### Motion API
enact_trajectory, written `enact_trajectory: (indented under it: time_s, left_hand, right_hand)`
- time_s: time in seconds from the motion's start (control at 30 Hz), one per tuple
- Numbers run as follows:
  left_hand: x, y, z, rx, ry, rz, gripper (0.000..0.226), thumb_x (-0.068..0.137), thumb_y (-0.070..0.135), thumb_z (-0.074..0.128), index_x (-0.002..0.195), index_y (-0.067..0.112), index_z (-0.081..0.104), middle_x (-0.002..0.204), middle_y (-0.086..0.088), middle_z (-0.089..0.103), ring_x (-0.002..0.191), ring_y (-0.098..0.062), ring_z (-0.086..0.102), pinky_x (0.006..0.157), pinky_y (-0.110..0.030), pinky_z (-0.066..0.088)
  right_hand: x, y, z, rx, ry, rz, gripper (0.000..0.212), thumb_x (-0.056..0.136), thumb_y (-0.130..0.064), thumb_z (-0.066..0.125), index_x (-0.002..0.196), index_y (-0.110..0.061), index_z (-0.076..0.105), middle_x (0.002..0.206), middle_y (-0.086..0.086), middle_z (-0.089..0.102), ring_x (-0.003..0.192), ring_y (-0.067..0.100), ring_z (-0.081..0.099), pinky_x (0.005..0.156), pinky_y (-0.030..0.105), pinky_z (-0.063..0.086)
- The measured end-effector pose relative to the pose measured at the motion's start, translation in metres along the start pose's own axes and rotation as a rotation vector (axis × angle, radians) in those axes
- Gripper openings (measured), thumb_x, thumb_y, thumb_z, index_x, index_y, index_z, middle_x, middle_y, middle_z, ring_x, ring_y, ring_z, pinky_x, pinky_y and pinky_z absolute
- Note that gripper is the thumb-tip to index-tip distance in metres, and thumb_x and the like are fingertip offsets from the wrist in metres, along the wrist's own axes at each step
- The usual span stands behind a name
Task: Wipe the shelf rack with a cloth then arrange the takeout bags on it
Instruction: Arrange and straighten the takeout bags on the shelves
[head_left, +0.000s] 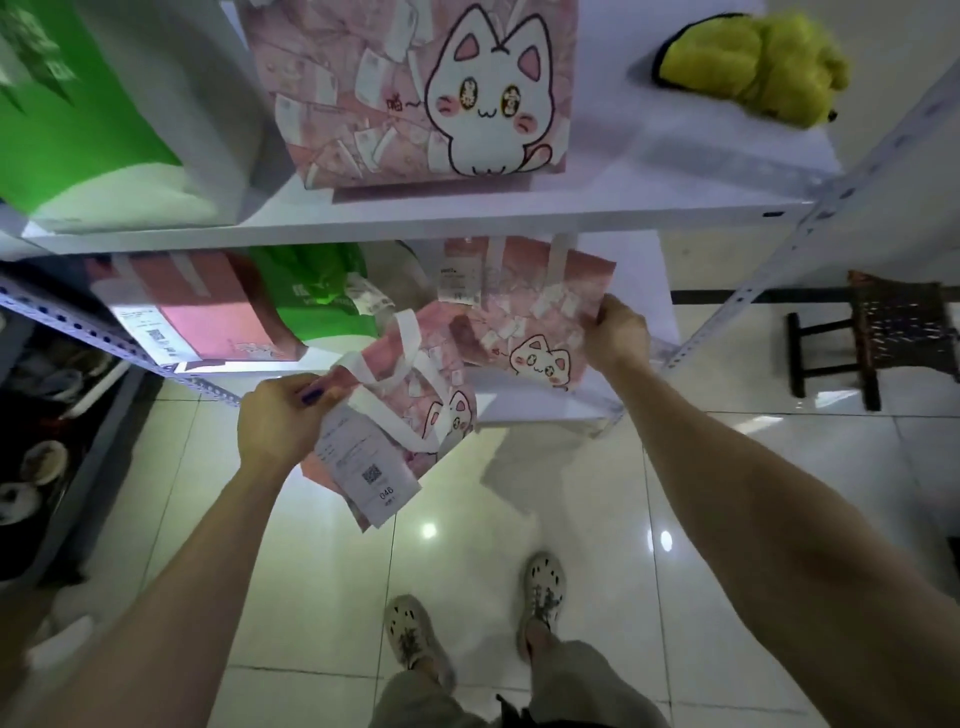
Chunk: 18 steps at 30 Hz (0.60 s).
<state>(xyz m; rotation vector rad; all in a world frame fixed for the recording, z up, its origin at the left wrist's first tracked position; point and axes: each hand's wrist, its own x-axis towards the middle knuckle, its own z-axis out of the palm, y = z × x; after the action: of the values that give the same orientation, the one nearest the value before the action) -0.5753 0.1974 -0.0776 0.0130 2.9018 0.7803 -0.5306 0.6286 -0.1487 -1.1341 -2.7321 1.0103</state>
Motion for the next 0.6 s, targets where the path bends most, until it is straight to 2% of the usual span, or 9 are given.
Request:
enact_trajectory:
  time_s: [0.07, 0.17, 0.23, 0.3, 0.4, 0.47, 0.53, 0.6]
  left_hand:
    - [-0.003, 0.011, 0.001, -0.005, 0.007, -0.027, 0.024, 0.092, 0.046, 0.077, 0.091, 0.022, 0.083, 0.069, -0.001, 0.073, 0.066, -0.027, 0.068, 0.059, -0.038, 0.052]
    - [-0.005, 0.028, 0.005, -0.055, 0.015, -0.032, 0.022, 0.095, 0.040, 0.079, 0.087, 0.020, 0.080, 0.069, -0.006, 0.071, 0.066, -0.028, 0.064, 0.057, -0.035, 0.044]
    - [-0.004, 0.040, 0.008, -0.078, 0.017, -0.006, 0.018, 0.095, 0.040, 0.078, 0.090, 0.023, 0.081, 0.073, -0.008, 0.073, 0.073, -0.032, 0.068, 0.059, -0.037, 0.047]
    - [0.000, 0.052, 0.013, -0.090, 0.016, 0.028, 0.019, 0.095, 0.042, 0.078, 0.094, 0.024, 0.083, 0.073, -0.004, 0.073, 0.072, -0.030, 0.069, 0.060, -0.037, 0.050]
    - [0.009, 0.067, 0.025, -0.129, 0.006, 0.033, 0.023, 0.095, 0.044, 0.077, 0.084, 0.024, 0.077, 0.070, 0.003, 0.071, 0.066, -0.023, 0.065, 0.054, -0.030, 0.042]
    - [0.017, 0.074, 0.032, -0.153, 0.025, 0.039, 0.026, 0.094, 0.049, 0.075, 0.089, 0.024, 0.080, 0.075, 0.004, 0.075, 0.070, -0.022, 0.068, 0.055, -0.029, 0.041]
    - [0.022, 0.080, 0.039, -0.167, 0.052, 0.050, 0.029, 0.094, 0.050, 0.074, 0.100, 0.023, 0.084, 0.080, 0.000, 0.077, 0.074, -0.025, 0.070, 0.058, -0.029, 0.041]
    - [0.028, 0.085, 0.047, -0.188, 0.058, 0.077, 0.026, 0.096, 0.042, 0.073, 0.088, 0.019, 0.080, 0.076, -0.005, 0.073, 0.071, -0.030, 0.067, 0.056, -0.029, 0.038]
  right_hand:
    - [-0.034, 0.015, -0.001, 0.077, 0.009, -0.011, 0.013, 0.100, -0.024, 0.047, 0.102, -0.015, 0.056, 0.088, 0.010, 0.070, 0.078, 0.034, 0.067, 0.067, 0.049, 0.060]
    - [-0.087, 0.042, -0.008, 0.164, 0.039, -0.044, 0.013, 0.105, -0.023, 0.045, 0.107, -0.011, 0.049, 0.094, 0.015, 0.068, 0.079, 0.035, 0.061, 0.067, 0.046, 0.051]
    - [-0.117, 0.060, -0.013, 0.182, 0.085, -0.091, 0.009, 0.106, -0.020, 0.044, 0.106, -0.010, 0.045, 0.095, 0.018, 0.066, 0.076, 0.036, 0.058, 0.065, 0.044, 0.046]
    - [-0.136, 0.074, -0.018, 0.169, 0.130, -0.133, 0.006, 0.107, -0.020, 0.044, 0.106, -0.015, 0.042, 0.092, 0.018, 0.066, 0.074, 0.040, 0.061, 0.063, 0.049, 0.051]
    - [-0.145, 0.085, -0.028, 0.164, 0.146, -0.163, 0.005, 0.109, -0.024, 0.041, 0.106, -0.019, 0.041, 0.091, 0.014, 0.068, 0.072, 0.041, 0.063, 0.061, 0.051, 0.054]
    - [-0.141, 0.087, -0.034, 0.173, 0.145, -0.171, 0.010, 0.109, -0.031, 0.039, 0.107, -0.022, 0.043, 0.092, 0.009, 0.069, 0.073, 0.038, 0.066, 0.058, 0.052, 0.056]
    - [-0.138, 0.086, -0.041, 0.159, 0.137, -0.176, 0.012, 0.109, -0.033, 0.037, 0.107, -0.023, 0.045, 0.094, 0.006, 0.070, 0.075, 0.034, 0.069, 0.056, 0.048, 0.057]
    - [-0.139, 0.083, -0.047, 0.145, 0.135, -0.195, 0.011, 0.109, -0.026, 0.038, 0.109, -0.021, 0.047, 0.099, 0.006, 0.072, 0.076, 0.031, 0.069, 0.054, 0.039, 0.054]
